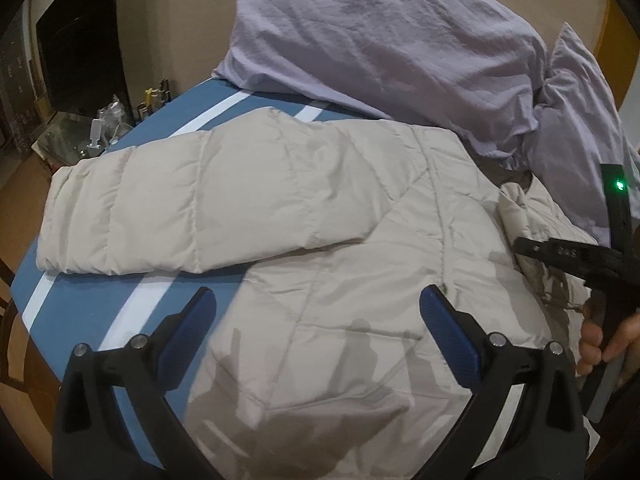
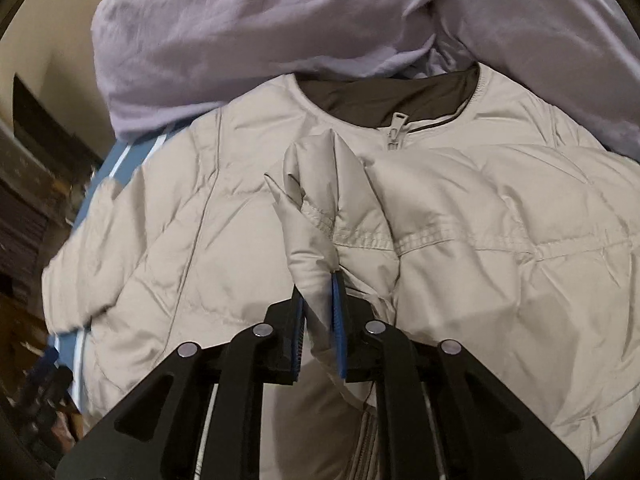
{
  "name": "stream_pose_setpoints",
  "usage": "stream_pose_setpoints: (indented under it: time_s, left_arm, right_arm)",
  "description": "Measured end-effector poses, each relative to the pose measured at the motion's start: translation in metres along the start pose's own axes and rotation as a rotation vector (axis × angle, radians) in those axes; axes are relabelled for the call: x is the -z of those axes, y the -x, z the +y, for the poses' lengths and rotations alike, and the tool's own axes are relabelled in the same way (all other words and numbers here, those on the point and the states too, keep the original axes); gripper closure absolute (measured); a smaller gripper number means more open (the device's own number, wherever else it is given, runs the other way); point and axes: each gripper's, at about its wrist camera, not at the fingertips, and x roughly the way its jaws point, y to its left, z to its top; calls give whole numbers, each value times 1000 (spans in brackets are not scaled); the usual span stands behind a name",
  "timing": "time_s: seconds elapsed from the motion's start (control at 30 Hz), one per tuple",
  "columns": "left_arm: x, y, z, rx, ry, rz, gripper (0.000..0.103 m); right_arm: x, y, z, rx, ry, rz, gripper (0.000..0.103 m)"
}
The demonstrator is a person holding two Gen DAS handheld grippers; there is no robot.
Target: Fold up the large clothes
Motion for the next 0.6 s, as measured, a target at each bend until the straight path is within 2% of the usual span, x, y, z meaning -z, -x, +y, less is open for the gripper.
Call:
stream_pose_setpoints:
  time_s: [0.07,0.17,0.23,0.33,0.4,0.43,0.5,0.6]
  left_arm:
    - [-2,0,7,-13,17,0,2]
    - [-5,1,19,-37,40,-6,2]
    - [-8,1,28,-53,57,-9,2]
    - [-12,0,43,-73,86,-13,2]
    - [-15,0,54,-93,106,-14,2]
    - [-17,0,59,-104,114,-14,2]
    - [-20,-2,71,-126,136,-12,2]
    - [-24,-3,90,-141,179,-7,2]
  right_arm:
    - [-5,12,-1,-38,-3,-22,70]
    - [-11,33,-7,-53,-21,-110,67]
    - [-17,39,-21,-16,-65,-154,67]
    - [-19,29,-37,78,-95,-137,67]
    - [-16,20,-39,109,-77,-121,65]
    - [-13,15,-37,123,-57,-111,63]
    - [-7,7,-32,134,-16,-110,51]
    - [0,-3,-27,179,16,-114,46]
